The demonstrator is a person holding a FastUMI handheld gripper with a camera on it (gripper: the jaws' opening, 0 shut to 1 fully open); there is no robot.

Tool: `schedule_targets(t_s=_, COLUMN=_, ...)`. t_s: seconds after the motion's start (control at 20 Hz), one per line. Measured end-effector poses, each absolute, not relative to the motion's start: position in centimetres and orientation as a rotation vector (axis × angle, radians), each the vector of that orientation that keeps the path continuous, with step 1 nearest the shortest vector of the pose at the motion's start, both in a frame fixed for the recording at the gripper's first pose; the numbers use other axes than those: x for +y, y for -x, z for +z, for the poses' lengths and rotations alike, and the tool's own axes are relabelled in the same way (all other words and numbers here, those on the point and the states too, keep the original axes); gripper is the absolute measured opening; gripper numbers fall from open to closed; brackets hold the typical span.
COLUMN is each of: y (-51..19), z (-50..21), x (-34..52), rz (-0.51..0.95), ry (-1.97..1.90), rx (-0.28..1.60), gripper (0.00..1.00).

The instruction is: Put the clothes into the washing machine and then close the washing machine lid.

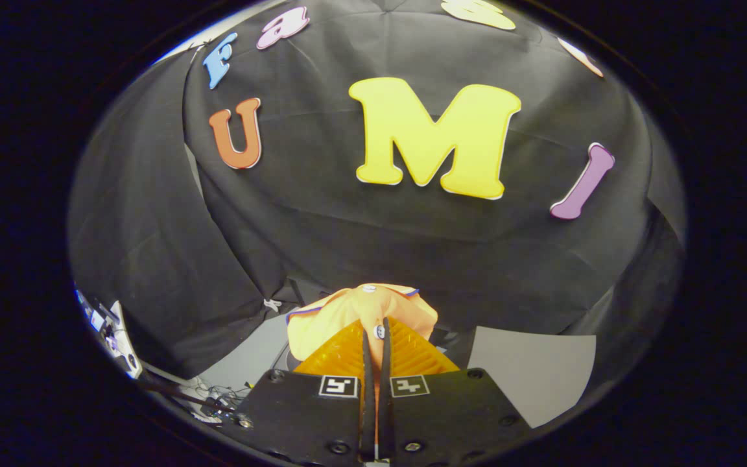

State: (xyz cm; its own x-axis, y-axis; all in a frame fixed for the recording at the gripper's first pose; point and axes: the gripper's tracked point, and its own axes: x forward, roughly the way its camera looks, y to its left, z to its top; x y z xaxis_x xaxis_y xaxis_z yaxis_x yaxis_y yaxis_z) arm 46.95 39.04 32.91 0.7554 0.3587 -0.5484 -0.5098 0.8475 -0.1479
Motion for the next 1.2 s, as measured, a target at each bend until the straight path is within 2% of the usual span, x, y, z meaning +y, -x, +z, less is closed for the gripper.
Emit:
schedule_targets(t_s=0.65, y=-47.2, z=23.5, x=41.8, rz=0.522, ry=0.322, rx=0.648, gripper=0.05)
schedule_targets(t_s=1.2, y=-47.7, z=15.2, x=42.3, rz=0.494, ry=0.333, rx=0.754, gripper=0.05)
